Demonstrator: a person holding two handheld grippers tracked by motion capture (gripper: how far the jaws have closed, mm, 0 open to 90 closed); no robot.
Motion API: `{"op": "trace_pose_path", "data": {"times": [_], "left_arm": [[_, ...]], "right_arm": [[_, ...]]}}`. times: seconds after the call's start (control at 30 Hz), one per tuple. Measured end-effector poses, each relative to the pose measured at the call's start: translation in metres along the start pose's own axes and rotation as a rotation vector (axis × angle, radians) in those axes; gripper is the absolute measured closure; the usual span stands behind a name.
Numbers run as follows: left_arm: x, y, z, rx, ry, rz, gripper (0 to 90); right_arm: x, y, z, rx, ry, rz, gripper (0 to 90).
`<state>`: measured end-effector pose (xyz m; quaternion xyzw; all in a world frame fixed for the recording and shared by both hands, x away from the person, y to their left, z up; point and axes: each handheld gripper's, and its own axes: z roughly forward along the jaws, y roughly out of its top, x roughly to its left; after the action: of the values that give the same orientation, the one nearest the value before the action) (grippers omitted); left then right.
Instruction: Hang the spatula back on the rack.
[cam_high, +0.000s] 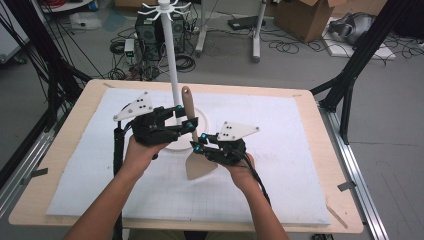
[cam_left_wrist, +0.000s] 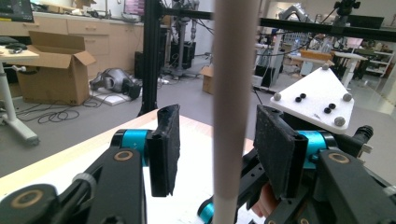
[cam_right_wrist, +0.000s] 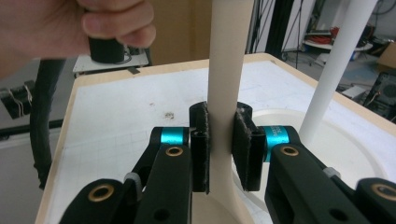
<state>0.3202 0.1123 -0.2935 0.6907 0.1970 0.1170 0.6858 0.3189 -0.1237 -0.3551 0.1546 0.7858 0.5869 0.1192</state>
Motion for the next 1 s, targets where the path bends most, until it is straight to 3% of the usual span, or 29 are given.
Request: {"op": "trace_pose_path", "data": {"times": [0.1,0.27,0.33,0.5,0.7,0.93,1.0], "left_arm": [[-0.001,0.000,0.002,0.000,-0.005,0.018,72.3],[-0.001,0.001,0.003,0.015,-0.027,-0.004,75.1],[0.000,0.002,0.004,0.025,-0.036,-0.006,75.2],[0.008,0.008,-0.002,-0.001,-0.049,-0.047,75.3],[0.020,0.031,-0.005,0.013,-0.028,-0.026,75.2],[0.036,0.052,-0.005,0.033,-0.007,-0.011,75.2],[0.039,0.056,-0.005,0.028,-0.009,-0.013,75.2]], "right_arm": [[0.003,0.000,0.001,0.004,-0.001,0.006,78.6],[0.006,-0.003,0.001,-0.007,-0.020,0.009,77.1],[0.007,-0.003,-0.001,-0.043,-0.034,0.026,52.0],[0.003,-0.005,-0.016,-0.083,-0.077,0.054,35.9],[-0.003,-0.013,-0.043,-0.074,-0.143,0.037,32.0],[-0.011,-0.025,-0.071,0.000,-0.270,0.005,30.3],[-0.013,-0.028,-0.077,0.014,-0.283,0.015,30.1]]}}
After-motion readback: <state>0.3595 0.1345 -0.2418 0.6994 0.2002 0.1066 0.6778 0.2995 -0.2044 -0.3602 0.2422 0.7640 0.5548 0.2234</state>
